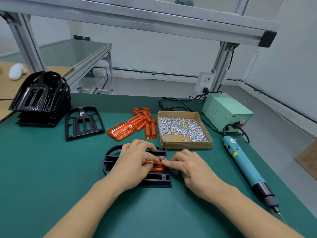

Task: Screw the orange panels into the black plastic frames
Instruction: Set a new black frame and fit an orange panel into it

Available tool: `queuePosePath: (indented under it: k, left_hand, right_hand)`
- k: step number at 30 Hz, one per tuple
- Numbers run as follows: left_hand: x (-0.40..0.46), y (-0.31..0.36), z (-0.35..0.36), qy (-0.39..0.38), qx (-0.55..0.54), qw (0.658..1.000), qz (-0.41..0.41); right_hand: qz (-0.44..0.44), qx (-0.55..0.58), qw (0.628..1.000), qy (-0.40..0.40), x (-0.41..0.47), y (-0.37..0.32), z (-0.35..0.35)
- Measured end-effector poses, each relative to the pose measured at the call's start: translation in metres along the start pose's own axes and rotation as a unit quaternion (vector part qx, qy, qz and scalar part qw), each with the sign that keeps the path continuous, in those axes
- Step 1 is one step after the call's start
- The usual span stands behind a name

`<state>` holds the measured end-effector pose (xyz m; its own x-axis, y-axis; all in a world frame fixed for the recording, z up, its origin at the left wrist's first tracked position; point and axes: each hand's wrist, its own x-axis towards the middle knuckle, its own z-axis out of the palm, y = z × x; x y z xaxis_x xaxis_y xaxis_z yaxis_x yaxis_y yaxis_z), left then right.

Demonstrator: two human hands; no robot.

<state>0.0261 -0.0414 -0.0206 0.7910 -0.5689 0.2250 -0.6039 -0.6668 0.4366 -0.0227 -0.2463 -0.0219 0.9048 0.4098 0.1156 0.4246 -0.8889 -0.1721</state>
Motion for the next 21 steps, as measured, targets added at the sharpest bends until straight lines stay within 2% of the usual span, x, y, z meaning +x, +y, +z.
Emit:
queuePosePath:
  k: [3, 6, 9, 12, 14, 16, 18, 21]
  left_hand:
    - [0.000, 0.002, 0.000, -0.004, 0.003, 1.000, -0.004]
    - [0.000, 0.001, 0.000, -0.002, 0.009, 1.000, -0.003]
    - [0.000, 0.002, -0.001, -0.003, 0.002, 1.000, -0.004]
    - [0.000, 0.002, -0.002, -0.003, -0.010, 1.000, -0.006]
    - [0.000, 0.001, -0.003, -0.003, -0.022, 1.000, -0.012]
    - [0.000, 0.001, -0.003, -0.004, -0.027, 1.000, -0.015]
    - [0.001, 0.001, -0.004, -0.006, -0.028, 0.999, -0.018]
    - [0.002, 0.001, -0.004, -0.009, -0.028, 0.999, -0.022]
  right_hand:
    - [-0.002, -0.031, 1.000, 0.004, -0.002, 0.000, 0.000]
    - [0.033, 0.045, 0.998, 0.023, -0.008, 0.000, -0.002]
    - [0.107, 0.118, 0.981, 0.114, -0.024, 0.015, -0.017]
    - [0.235, 0.044, 0.961, 0.142, -0.041, 0.044, -0.040]
    - [0.352, -0.032, 0.929, 0.110, -0.052, 0.063, -0.054]
    - [0.444, -0.076, 0.892, 0.041, -0.062, 0.075, -0.063]
    - [0.490, -0.080, 0.868, -0.018, -0.068, 0.082, -0.065]
    - [0.509, -0.052, 0.858, -0.054, -0.072, 0.088, -0.060]
